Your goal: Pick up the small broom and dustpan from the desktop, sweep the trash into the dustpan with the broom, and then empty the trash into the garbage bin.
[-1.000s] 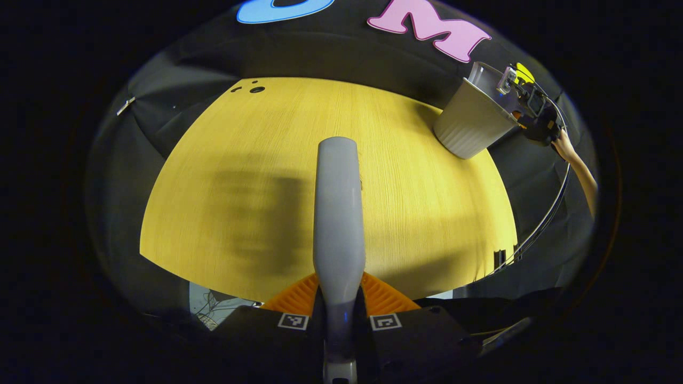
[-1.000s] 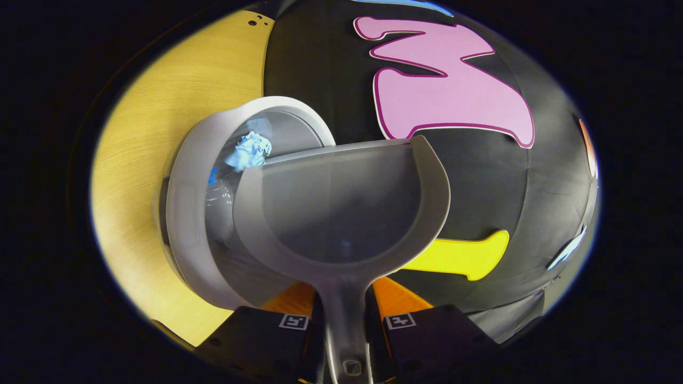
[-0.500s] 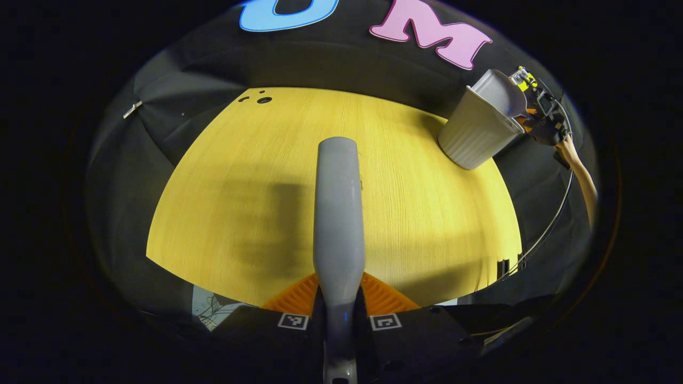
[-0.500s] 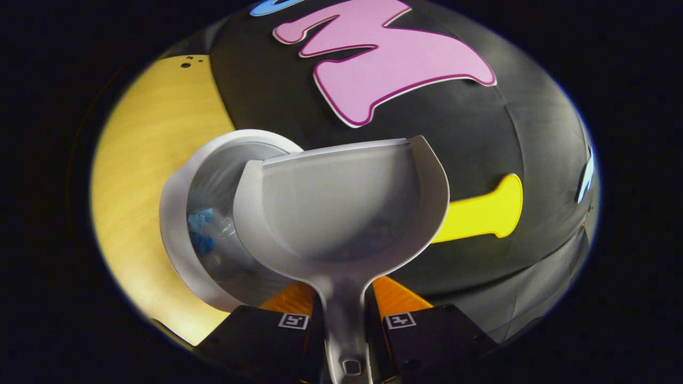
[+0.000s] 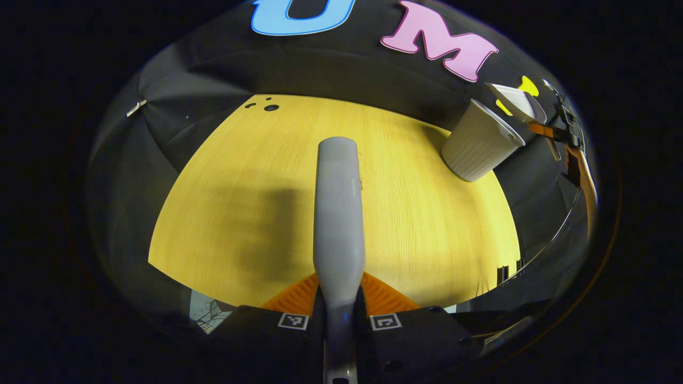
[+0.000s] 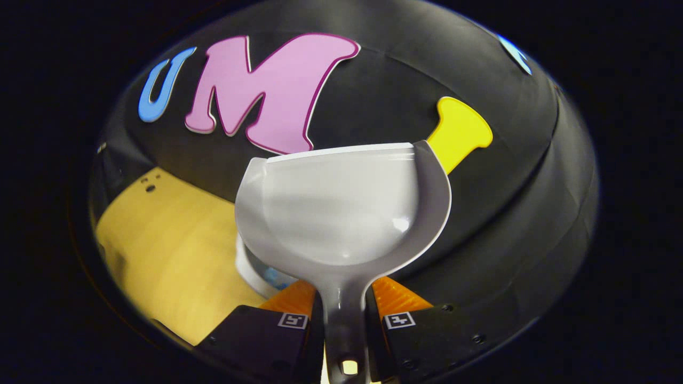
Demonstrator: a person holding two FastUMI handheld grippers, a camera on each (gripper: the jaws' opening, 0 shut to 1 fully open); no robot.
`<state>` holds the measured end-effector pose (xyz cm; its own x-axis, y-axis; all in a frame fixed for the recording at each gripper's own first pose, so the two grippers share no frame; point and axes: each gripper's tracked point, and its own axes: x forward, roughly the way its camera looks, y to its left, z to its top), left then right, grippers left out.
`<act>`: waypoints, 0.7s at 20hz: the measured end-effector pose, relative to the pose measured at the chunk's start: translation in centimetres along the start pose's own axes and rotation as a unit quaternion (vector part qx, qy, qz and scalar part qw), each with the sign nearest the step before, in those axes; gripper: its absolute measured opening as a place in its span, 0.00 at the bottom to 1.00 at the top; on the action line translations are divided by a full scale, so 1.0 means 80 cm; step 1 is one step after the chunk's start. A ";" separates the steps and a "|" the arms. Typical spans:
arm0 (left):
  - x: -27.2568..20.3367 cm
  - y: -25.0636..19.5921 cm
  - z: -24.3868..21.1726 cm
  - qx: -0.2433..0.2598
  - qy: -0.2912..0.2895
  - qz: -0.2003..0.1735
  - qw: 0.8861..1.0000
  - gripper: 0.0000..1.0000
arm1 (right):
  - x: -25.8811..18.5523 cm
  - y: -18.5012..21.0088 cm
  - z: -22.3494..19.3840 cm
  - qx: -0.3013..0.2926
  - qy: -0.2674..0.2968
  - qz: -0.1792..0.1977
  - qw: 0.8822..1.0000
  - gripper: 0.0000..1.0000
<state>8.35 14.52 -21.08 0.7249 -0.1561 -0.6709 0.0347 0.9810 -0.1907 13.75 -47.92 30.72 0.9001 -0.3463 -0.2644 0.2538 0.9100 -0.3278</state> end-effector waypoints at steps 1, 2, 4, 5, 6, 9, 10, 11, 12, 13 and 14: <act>0.000 0.008 -0.001 0.005 0.003 0.000 1.000 0.28 | -0.005 -0.002 0.008 0.021 0.002 0.011 1.000 0.37; 0.000 0.016 -0.001 0.015 0.003 0.003 1.000 0.28 | -0.007 -0.001 0.013 0.044 0.007 0.023 0.999 0.37; 0.000 0.035 -0.001 0.046 0.001 0.010 0.999 0.27 | -0.003 -0.001 0.007 0.084 0.021 0.043 0.995 0.37; -0.001 0.044 0.000 0.061 -0.001 0.012 0.998 0.28 | -0.002 0.000 0.003 0.098 0.027 0.050 0.994 0.37; -0.001 0.052 0.001 0.072 -0.003 0.011 0.997 0.31 | -0.001 0.003 -0.001 0.113 0.034 0.057 0.991 0.37; 0.008 0.067 -0.008 0.094 0.003 0.002 0.996 0.28 | 0.004 0.008 -0.010 0.137 0.061 0.078 0.986 0.37; 0.013 0.073 -0.011 0.105 0.004 0.003 0.994 0.28 | 0.005 0.009 -0.011 0.143 0.069 0.087 0.984 0.37; 0.021 0.078 -0.014 0.112 0.006 0.003 0.994 0.31 | 0.004 0.011 -0.014 0.147 0.077 0.093 0.982 0.37; 0.030 0.080 -0.017 0.116 0.008 -0.001 0.993 0.27 | 0.006 0.015 -0.020 0.147 0.089 0.097 0.980 0.37; 0.040 0.080 -0.021 0.115 0.012 -0.008 0.993 0.28 | 0.007 0.017 -0.025 0.147 0.104 0.101 0.979 0.37; 0.049 0.078 -0.024 0.112 0.019 -0.016 0.993 0.28 | 0.003 0.017 -0.026 0.146 0.124 0.107 0.976 0.37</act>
<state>10.10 19.85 -26.27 0.6948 -0.1871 -0.6944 0.2126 0.9759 -0.0502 13.54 -47.20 28.29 0.8396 -0.1536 -0.5211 0.1932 0.9809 0.0222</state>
